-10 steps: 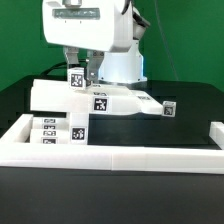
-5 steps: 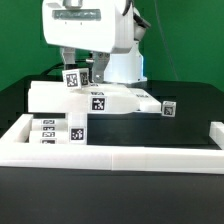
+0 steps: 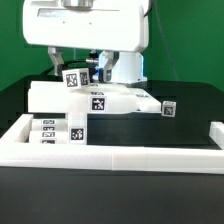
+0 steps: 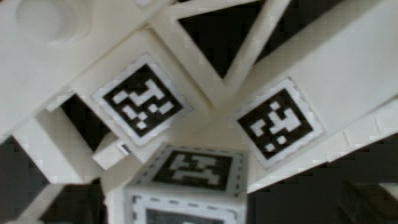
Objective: Assemble chair
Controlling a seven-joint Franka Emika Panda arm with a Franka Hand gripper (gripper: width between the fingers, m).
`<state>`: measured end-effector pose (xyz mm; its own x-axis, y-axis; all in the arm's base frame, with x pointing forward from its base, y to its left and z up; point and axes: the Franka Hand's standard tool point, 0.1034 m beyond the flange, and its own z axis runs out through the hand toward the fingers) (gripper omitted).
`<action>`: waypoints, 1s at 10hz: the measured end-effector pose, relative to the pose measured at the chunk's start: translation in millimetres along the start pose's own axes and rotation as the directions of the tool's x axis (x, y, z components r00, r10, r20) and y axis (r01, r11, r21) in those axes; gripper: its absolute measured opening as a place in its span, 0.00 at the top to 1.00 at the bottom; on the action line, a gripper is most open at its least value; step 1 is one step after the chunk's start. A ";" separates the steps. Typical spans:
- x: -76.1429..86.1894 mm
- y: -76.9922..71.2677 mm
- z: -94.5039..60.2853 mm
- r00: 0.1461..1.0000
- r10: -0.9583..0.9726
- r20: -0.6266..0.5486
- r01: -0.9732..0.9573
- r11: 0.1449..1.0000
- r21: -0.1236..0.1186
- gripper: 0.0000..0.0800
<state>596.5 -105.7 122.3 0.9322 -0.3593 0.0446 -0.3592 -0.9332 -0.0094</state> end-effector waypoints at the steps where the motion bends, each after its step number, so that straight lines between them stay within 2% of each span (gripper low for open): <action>1: 0.3 2.0 0.0 0.997 -0.083 0.000 0.083 0.997 -0.001 0.19; 4: 0.5 5.2 1.1 0.990 -0.141 0.002 0.141 0.990 -0.002 0.22; 6: 0.5 5.4 1.3 0.990 -0.141 0.002 0.141 0.990 -0.002 0.64; 10: 0.4 5.3 1.4 0.994 -0.114 0.002 0.114 0.994 -0.001 0.64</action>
Offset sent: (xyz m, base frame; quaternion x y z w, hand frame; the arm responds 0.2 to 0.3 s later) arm 0.0000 0.0000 0.0000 0.0000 0.0000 0.0000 1.0000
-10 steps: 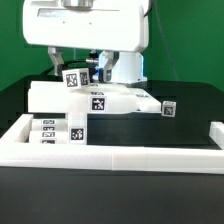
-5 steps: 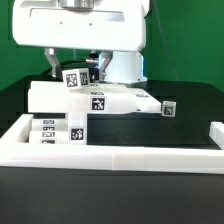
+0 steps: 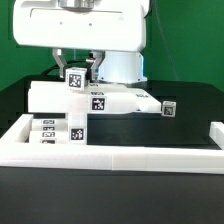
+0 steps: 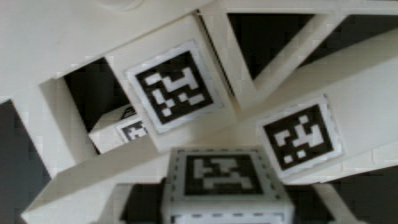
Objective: Assemble chair
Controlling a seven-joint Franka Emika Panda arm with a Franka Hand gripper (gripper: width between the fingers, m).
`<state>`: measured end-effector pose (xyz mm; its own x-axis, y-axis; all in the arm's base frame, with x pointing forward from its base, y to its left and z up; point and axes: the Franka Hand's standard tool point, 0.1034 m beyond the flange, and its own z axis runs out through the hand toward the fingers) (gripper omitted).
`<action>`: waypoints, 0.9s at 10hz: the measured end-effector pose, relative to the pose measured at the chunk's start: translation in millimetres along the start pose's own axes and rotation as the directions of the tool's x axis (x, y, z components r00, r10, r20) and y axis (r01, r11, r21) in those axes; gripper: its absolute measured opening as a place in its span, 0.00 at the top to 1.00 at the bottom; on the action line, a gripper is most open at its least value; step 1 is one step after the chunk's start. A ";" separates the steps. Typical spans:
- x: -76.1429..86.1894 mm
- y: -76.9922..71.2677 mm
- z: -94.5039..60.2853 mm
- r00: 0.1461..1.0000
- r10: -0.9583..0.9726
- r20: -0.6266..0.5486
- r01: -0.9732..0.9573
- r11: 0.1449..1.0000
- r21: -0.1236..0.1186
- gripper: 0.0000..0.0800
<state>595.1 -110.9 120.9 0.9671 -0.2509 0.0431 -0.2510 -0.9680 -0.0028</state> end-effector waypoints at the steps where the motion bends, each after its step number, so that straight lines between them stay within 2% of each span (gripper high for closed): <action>1: 0.0 0.0 0.0 1.000 -0.001 0.000 0.001 1.000 0.000 0.64; 5: -0.1 -1.0 0.2 0.966 0.259 0.000 -0.259 0.966 0.001 0.64; 9: -0.1 -2.7 0.2 0.871 0.490 0.001 -0.490 0.871 0.003 0.64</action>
Offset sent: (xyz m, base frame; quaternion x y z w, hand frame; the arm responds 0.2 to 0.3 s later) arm 0.0000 0.0000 0.0000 0.0000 0.0000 0.1938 0.9810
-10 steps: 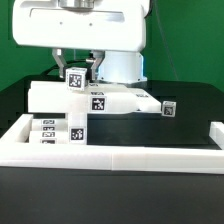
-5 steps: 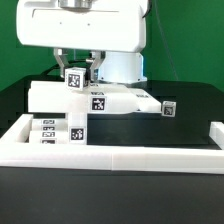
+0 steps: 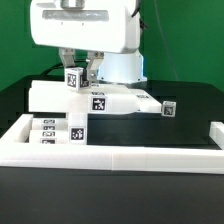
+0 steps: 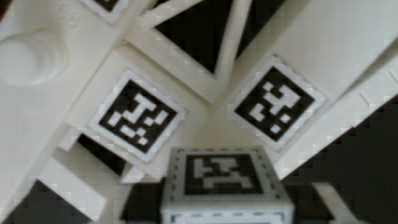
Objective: Assemble chair
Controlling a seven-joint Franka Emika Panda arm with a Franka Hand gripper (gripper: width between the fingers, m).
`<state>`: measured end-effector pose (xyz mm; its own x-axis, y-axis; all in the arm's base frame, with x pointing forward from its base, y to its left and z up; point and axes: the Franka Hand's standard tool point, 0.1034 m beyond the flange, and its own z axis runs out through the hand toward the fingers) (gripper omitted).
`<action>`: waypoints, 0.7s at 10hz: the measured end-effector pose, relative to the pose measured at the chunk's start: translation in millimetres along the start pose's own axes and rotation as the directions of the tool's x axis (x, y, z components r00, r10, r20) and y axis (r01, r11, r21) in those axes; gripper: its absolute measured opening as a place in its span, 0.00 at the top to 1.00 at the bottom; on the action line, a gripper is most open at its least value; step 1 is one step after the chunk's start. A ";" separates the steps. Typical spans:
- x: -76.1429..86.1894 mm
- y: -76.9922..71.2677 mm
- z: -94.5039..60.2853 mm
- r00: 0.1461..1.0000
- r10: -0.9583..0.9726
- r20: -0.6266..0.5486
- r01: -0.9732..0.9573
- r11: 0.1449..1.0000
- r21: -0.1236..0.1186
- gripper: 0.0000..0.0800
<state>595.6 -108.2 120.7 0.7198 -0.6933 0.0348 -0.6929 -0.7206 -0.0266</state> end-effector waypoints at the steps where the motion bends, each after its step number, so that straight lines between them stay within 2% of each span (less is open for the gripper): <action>1: -0.3 -0.6 0.0 0.997 0.079 0.000 -0.079 0.997 0.000 0.64; 3: -0.9 -1.6 0.0 0.982 0.191 0.001 -0.191 0.982 0.002 0.64; 5: -2.0 -3.8 -0.2 0.933 0.360 0.007 -0.361 0.933 0.009 0.64; 7: -2.1 -4.5 -0.3 0.893 0.450 0.009 -0.450 0.893 0.009 0.64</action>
Offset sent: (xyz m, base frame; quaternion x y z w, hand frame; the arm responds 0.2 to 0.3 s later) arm 0.0000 0.0000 0.0000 0.0000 0.0000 0.1938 0.9810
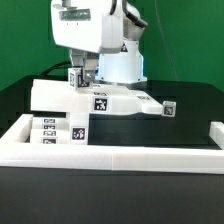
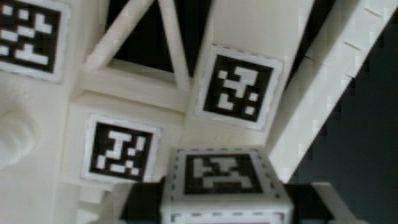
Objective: Assemble chair
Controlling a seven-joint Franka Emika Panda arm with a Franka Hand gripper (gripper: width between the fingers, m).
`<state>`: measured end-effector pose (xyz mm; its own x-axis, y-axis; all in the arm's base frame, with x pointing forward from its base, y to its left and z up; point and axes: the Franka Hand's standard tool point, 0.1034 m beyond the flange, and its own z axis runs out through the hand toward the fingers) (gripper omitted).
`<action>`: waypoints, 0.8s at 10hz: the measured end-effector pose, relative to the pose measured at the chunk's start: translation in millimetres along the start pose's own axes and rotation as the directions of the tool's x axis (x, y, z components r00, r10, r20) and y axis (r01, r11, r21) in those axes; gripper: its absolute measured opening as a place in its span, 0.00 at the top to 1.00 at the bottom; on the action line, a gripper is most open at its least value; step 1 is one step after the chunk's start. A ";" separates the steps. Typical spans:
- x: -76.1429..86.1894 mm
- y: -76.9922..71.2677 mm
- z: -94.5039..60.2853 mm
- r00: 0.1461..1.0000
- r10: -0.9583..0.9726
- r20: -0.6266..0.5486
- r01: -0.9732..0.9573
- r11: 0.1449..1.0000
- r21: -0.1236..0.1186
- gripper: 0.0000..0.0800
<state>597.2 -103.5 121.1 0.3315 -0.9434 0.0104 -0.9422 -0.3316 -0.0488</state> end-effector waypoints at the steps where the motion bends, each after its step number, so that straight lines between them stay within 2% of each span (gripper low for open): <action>1: 0.0 0.0 0.0 1.000 0.019 0.000 -0.019 1.000 0.000 0.64; 3: -0.2 0.1 0.4 1.000 0.001 0.000 -0.001 1.000 -0.001 0.64; 4: -1.0 -0.4 0.4 0.999 -0.032 -0.001 0.032 0.999 -0.002 0.44; 5: -3.4 -2.3 0.4 0.998 -0.062 -0.001 0.062 0.998 -0.002 0.29; 6: -3.5 -2.5 0.5 0.990 -0.144 -0.001 0.144 0.990 -0.002 0.29; 7: -3.0 -2.4 0.5 0.966 -0.259 -0.001 0.259 0.966 -0.001 0.21; 8: -2.7 -2.2 0.5 0.943 -0.333 -0.001 0.333 0.943 -0.002 0.19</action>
Offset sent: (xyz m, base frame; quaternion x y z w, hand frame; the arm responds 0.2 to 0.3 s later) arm 0.0000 0.0000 0.0000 0.0000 0.0000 -0.0650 0.9979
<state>598.4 -100.2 120.7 0.6264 -0.7790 0.0274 -0.7779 -0.6270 -0.0409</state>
